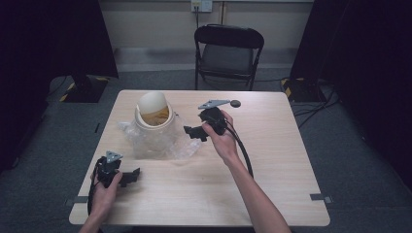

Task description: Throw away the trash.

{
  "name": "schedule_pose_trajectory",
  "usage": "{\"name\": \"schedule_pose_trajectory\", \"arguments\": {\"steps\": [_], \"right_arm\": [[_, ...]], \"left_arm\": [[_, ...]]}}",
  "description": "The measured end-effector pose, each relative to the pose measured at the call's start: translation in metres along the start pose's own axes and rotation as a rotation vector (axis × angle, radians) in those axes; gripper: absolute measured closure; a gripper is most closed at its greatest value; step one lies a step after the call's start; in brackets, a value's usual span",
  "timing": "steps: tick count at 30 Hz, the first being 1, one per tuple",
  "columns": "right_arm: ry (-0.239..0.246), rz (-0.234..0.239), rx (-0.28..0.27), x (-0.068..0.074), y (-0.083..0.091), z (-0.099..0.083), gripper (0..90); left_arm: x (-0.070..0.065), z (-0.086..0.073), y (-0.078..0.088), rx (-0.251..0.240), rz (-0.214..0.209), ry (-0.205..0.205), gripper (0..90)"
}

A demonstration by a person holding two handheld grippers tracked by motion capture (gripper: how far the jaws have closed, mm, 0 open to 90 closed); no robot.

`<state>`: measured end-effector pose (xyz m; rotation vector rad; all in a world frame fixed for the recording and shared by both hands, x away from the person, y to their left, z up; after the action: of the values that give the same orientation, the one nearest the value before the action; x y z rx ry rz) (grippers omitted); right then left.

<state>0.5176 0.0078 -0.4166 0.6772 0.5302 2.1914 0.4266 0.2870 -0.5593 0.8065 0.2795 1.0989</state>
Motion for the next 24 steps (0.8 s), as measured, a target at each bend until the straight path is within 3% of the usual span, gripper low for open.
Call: {"name": "schedule_pose_trajectory", "arguments": {"steps": [7,24], "right_arm": [[-0.01,-0.072,-0.008,-0.024,0.019,-0.017,14.1],[-0.113,-0.143,-0.031,-0.078,0.064,-0.065,14.3]], "left_arm": [[0.0,0.0,0.0,-0.001,0.0,0.0,0.0],[0.0,0.0,0.0,-0.001,0.0,0.0,0.0]]}}
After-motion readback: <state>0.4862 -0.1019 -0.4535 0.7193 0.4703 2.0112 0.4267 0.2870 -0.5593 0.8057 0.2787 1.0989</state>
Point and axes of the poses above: each handheld gripper's, and its own axes: y roughly backward along the jaws, z roughly out of its top, x roughly to its left, the point moved 8 cm from there along -y, roughly forward along the jaws, and after that the axes turned 15 degrees about -y, right-handed, at the moved point
